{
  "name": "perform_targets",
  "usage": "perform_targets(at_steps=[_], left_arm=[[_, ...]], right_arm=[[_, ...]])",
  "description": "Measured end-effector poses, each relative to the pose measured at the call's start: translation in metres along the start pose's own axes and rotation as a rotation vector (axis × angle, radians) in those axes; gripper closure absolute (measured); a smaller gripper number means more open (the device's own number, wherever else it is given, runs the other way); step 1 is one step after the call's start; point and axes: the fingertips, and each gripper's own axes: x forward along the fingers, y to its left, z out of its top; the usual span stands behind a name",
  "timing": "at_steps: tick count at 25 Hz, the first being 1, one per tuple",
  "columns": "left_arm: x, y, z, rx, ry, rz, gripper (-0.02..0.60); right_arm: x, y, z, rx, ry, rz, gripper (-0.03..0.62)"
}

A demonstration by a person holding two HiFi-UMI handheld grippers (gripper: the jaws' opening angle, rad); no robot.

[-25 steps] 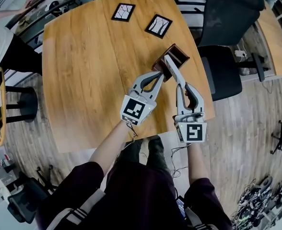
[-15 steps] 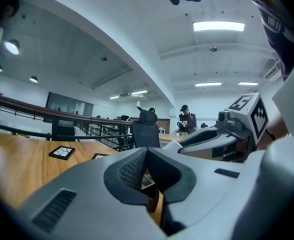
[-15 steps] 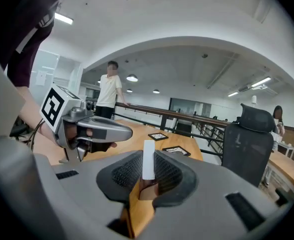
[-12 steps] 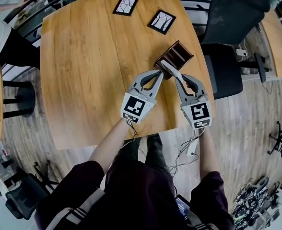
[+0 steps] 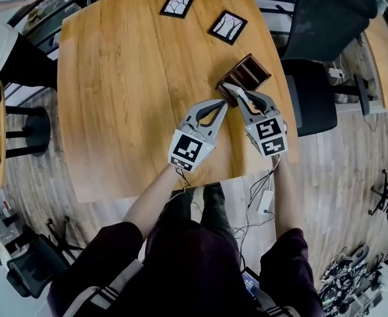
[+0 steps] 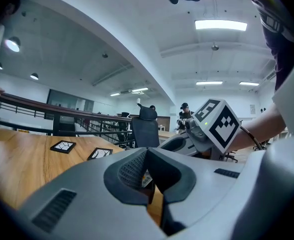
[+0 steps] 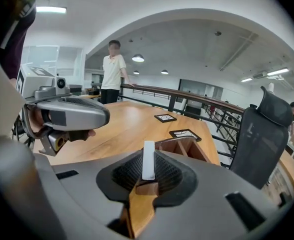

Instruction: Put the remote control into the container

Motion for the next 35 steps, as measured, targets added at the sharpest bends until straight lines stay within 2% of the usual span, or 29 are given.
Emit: perform_targets(at_steps=[7,10,12,14,18,23,29,35], left_arm=[[0.000,-0.002,-0.001,-0.007,0.003,-0.002,0.571],[0.001,-0.003,-0.001,-0.007,0.004,-0.002,0.571],[0.001,-0.003,-0.001,-0.006,0.004,-0.001,0.571],[0.001,-0.002,-0.001,-0.005,0.002,0.001,0.571],[0.002,-0.001,0.003,-0.005,-0.004,0.002,0.571],[-0.001,-0.007,0.021,0.003,-0.015,0.008,0.571],[-0.022,-0.032,0.078,0.031,-0.047,0.017,0.571],[-0.046,-0.067,0.133,0.111,-0.096,-0.001,0.571]], right_arm=[[0.000,-0.002,0.003,0.016,-0.009,0.008,0.510],[-0.002,0.001,0.001,0.034,-0.025,0.048,0.510],[-0.003,0.002,-0.001,0.041,-0.028,0.072,0.479],[-0.006,0.001,-0.001,0.044,-0.036,0.064,0.479],[-0.022,-0.010,0.009,0.079,-0.095,0.004,0.479],[-0.057,-0.015,0.030,0.162,-0.218,-0.079,0.479],[-0.122,-0.005,0.070,0.249,-0.388,-0.212,0.479],[-0.180,0.022,0.110,0.259,-0.544,-0.262,0.480]])
